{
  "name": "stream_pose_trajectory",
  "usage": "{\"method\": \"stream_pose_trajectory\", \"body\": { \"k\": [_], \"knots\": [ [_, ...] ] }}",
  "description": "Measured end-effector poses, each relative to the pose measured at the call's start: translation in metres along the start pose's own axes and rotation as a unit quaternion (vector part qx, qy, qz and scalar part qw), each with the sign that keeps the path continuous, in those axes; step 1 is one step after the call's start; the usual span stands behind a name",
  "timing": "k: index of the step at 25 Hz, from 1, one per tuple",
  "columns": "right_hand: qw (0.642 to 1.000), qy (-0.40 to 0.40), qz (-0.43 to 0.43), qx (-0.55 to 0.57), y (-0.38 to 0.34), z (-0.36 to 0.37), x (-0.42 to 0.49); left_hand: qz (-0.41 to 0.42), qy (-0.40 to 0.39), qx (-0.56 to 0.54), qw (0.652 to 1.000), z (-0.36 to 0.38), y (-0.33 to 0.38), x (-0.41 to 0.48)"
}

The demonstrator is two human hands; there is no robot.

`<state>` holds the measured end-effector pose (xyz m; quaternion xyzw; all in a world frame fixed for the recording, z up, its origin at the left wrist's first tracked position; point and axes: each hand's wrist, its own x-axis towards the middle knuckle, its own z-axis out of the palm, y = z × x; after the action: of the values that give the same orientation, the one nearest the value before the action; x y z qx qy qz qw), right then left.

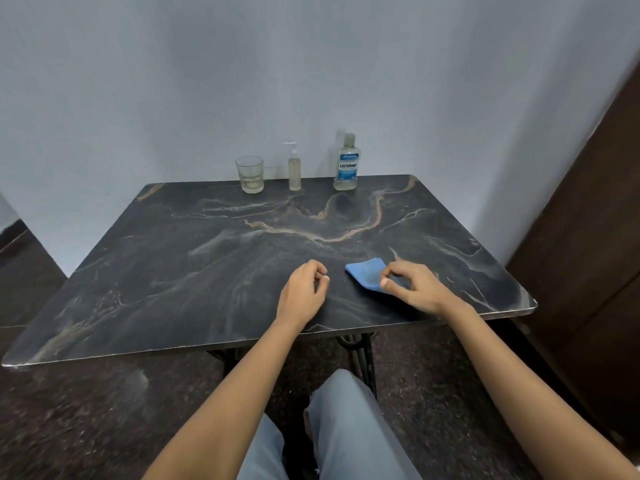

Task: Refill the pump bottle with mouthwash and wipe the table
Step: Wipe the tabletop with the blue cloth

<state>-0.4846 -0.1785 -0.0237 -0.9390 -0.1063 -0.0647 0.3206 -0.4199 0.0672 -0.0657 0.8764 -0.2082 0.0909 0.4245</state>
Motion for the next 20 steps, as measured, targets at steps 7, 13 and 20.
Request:
{"method": "stream_pose_trajectory", "body": {
  "k": [7,13,20],
  "knots": [
    [0.977,-0.147,0.155,-0.015,-0.018,0.042,0.034,-0.010,-0.003,-0.004,1.000,0.010,0.004,-0.003],
    [0.965,-0.148,0.053,-0.210,-0.013,0.058,0.029,-0.039,0.023,-0.007,0.999,0.015,0.004,0.009],
    [0.941,-0.100,0.228,-0.230,0.045,0.020,0.067,-0.044,0.020,-0.028,0.998,0.025,-0.002,0.019]
  ]
}}
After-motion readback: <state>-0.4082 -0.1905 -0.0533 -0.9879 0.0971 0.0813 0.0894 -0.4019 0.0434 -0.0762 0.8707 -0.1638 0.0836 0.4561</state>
